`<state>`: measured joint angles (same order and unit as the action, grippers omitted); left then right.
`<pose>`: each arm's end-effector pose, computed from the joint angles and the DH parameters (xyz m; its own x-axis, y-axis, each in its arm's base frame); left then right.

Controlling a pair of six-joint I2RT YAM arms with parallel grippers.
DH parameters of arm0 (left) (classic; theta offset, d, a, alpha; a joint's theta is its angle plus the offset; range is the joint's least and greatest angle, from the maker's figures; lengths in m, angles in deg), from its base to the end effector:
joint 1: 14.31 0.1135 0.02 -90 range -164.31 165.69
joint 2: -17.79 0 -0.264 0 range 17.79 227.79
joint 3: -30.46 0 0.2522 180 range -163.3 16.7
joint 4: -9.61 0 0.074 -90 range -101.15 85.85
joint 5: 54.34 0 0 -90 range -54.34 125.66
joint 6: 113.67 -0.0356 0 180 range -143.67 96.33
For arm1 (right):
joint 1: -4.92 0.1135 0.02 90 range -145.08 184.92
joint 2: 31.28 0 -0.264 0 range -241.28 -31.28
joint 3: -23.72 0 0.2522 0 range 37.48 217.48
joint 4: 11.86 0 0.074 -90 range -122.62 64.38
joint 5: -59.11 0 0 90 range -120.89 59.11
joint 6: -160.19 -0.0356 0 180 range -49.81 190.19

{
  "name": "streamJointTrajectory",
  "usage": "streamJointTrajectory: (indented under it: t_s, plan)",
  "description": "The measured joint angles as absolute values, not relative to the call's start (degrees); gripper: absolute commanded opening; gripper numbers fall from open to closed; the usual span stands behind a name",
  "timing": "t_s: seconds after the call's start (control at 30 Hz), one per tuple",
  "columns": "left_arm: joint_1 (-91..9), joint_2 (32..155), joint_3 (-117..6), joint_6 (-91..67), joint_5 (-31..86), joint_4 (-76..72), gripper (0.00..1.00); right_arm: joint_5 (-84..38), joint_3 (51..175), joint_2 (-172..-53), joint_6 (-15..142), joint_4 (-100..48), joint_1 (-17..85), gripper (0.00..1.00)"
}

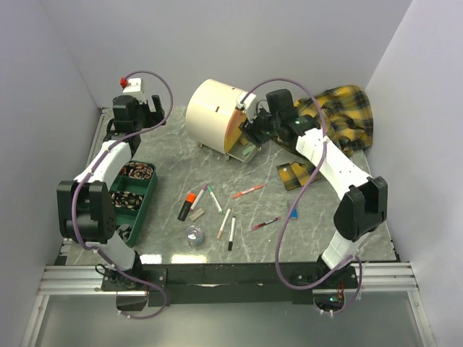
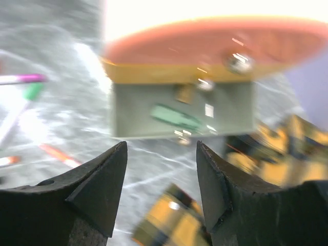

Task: Sort the stationery into containers
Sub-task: Pick up the stationery from the center of the board.

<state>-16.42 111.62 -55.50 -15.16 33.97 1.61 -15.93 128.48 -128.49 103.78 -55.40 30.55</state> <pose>0.3926 -0.0155 0.3124 -0.2799 -0.1377 -0.9501 0.0240 0.9883 -0.1503 0.3484 0.1774 0.3449 -0.1060 -0.6437 -0.7579 -0.7981 0.5097 -0.3213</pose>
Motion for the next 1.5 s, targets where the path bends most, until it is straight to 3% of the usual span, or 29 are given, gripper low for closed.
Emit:
streamJointTrajectory:
  t_s: [0.13,0.3,0.73,1.1,1.5]
  plan:
    - [-16.4,111.6,-54.4,-13.5,34.0,1.0,0.99,-9.1,130.7,-130.2,102.1,-59.2,32.3,0.57]
    - [-16.2,111.3,-52.8,-11.9,33.9,0.8,0.99,0.1,134.4,-137.6,112.1,-66.4,35.0,0.54]
    - [-14.7,107.0,-45.8,-8.1,32.4,1.0,0.99,7.3,143.7,-154.2,137.9,-78.1,48.7,0.51]
    - [-14.7,103.4,-39.7,-7.4,32.5,1.3,1.00,9.9,143.3,-154.5,151.8,-81.5,51.8,0.43]
    - [-17.9,102.7,-36.0,-8.4,36.7,4.1,0.99,10.7,139.1,-154.6,155.3,-81.5,55.5,0.44]
